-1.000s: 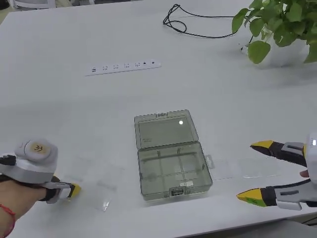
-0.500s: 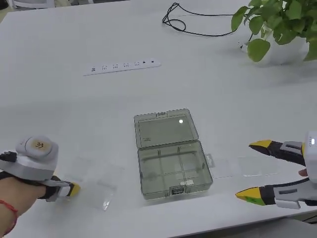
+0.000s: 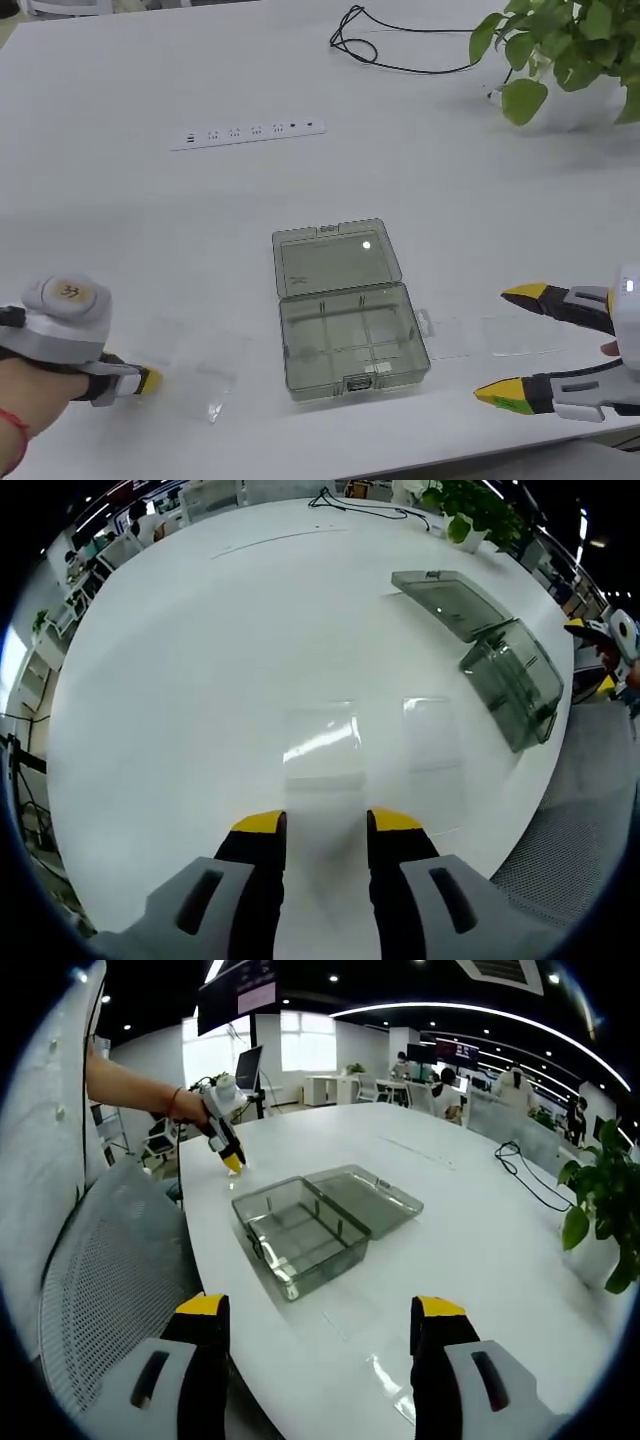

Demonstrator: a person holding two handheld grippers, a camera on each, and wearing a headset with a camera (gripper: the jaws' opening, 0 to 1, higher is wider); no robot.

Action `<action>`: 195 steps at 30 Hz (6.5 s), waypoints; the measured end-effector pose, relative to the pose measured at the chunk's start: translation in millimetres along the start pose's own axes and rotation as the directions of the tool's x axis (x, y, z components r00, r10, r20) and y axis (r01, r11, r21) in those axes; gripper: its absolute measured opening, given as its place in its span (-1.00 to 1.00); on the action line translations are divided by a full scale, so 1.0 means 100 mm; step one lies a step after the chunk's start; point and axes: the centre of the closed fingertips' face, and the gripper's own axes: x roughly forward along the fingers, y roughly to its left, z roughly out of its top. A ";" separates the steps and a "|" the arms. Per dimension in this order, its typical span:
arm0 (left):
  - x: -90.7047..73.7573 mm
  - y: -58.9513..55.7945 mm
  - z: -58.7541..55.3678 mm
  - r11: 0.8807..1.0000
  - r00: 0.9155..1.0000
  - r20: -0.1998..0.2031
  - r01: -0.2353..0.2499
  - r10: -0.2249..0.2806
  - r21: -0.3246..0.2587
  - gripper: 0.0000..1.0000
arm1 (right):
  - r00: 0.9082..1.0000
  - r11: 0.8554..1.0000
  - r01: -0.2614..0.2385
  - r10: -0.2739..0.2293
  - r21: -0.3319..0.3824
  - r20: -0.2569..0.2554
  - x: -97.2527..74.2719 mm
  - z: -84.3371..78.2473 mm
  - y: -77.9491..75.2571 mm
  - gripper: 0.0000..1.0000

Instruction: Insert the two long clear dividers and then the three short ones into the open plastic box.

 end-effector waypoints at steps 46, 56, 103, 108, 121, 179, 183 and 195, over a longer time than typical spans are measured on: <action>-0.82 -1.50 1.06 0.893 0.798 0.470 0.448 -0.377 -0.044 -0.40 | 0.967 0.954 -0.089 0.014 0.287 0.255 0.26 1.46 0.30 0.00; -0.87 -1.85 1.16 0.875 0.761 0.481 0.483 -0.435 0.028 -0.40 | 0.970 0.923 -0.089 -0.005 0.375 0.242 0.39 1.52 0.42 -0.42; -0.79 -2.22 1.04 0.843 0.724 0.434 0.491 -0.535 0.221 -0.15 | 0.991 0.778 -0.002 -0.083 0.628 0.106 0.60 1.29 0.34 -0.87; -0.77 -2.16 0.95 0.841 0.732 0.413 0.462 -0.541 0.282 0.00 | 0.994 0.758 0.035 -0.091 0.651 0.053 0.61 1.18 0.23 -0.86; -0.69 -2.00 0.79 0.805 0.736 0.369 0.404 -0.568 0.434 0.47 | 0.985 0.718 0.173 -0.119 0.674 -0.127 0.59 0.94 0.08 -0.86; -0.53 -1.86 0.70 0.749 0.706 0.339 0.410 -0.622 0.520 0.98 | 0.890 0.587 0.392 -0.047 0.708 -0.454 1.02 0.23 -0.05 -0.87; -0.53 -1.87 0.69 0.747 0.704 0.339 0.411 -0.625 0.523 1.00 | 0.888 0.589 0.395 -0.050 0.705 -0.456 1.03 0.23 -0.05 -0.87; -0.52 -1.88 0.65 0.745 0.706 0.333 0.412 -0.625 0.525 1.00 | 0.882 0.635 0.388 -0.044 0.668 -0.470 1.10 0.26 0.01 -0.85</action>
